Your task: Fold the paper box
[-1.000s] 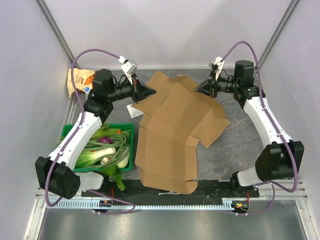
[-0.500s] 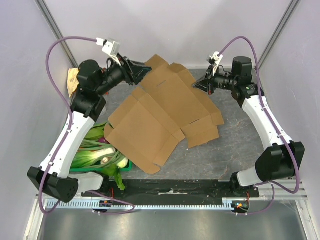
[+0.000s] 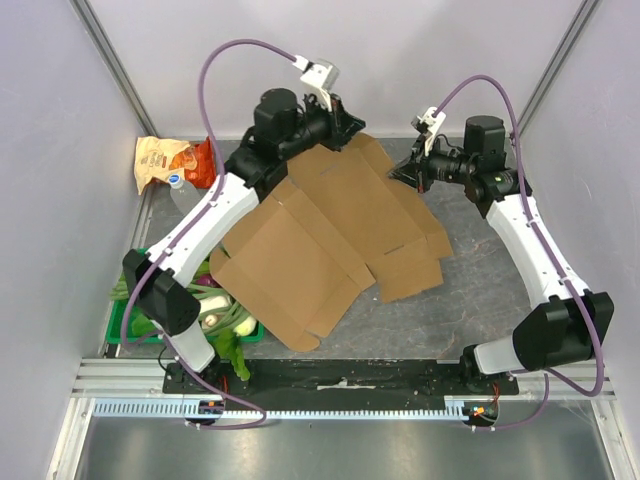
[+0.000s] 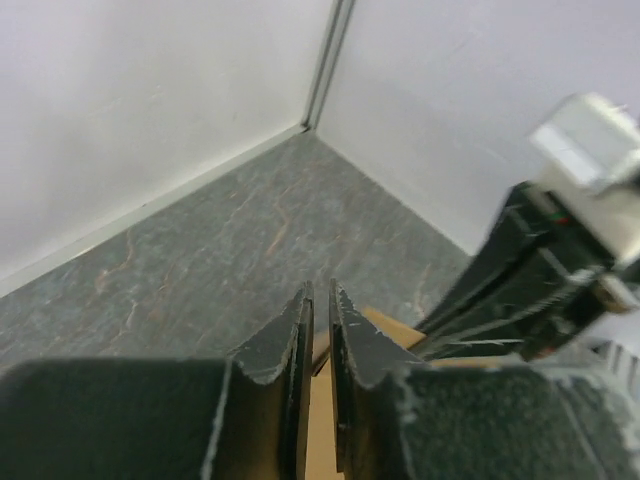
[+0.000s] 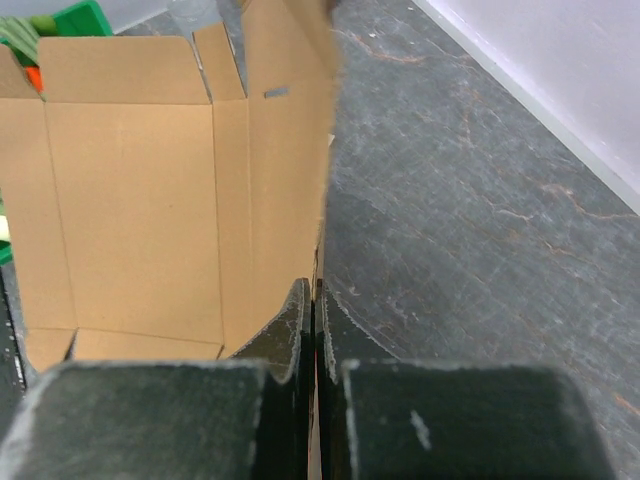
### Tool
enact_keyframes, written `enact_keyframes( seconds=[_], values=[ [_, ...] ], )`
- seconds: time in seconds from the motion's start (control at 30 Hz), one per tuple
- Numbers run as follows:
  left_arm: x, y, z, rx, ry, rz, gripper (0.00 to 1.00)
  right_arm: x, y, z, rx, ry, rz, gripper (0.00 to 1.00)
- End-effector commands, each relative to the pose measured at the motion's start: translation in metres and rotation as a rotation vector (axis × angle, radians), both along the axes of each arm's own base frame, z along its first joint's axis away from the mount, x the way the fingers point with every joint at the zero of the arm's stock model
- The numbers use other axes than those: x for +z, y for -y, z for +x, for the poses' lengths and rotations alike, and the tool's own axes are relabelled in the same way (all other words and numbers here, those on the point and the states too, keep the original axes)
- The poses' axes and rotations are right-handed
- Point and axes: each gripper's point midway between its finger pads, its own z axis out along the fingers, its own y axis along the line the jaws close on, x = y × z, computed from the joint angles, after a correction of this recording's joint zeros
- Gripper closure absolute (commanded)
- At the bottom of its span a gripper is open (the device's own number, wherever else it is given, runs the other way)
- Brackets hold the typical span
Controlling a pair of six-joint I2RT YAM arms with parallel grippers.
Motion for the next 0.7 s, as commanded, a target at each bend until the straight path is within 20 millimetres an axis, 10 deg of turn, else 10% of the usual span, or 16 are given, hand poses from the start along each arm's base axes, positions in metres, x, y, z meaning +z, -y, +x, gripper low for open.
enact_keyframes(
  seconds=[0.0, 0.5, 0.67],
  values=[
    [-0.009, 0.0, 0.023, 0.134, 0.069, 0.098, 0.85, 0.034, 0.0, -0.006, 0.008, 0.106, 0.004, 1.0],
    [-0.087, 0.044, -0.049, -0.154, -0.244, -0.008, 0.9, 0.034, 0.001, 0.002, -0.017, 0.113, 0.004, 1.0],
    [-0.061, 0.024, -0.052, -0.093, -0.157, -0.003, 0.78, 0.032, 0.004, 0.002, -0.038, 0.111, -0.004, 1.0]
  ],
)
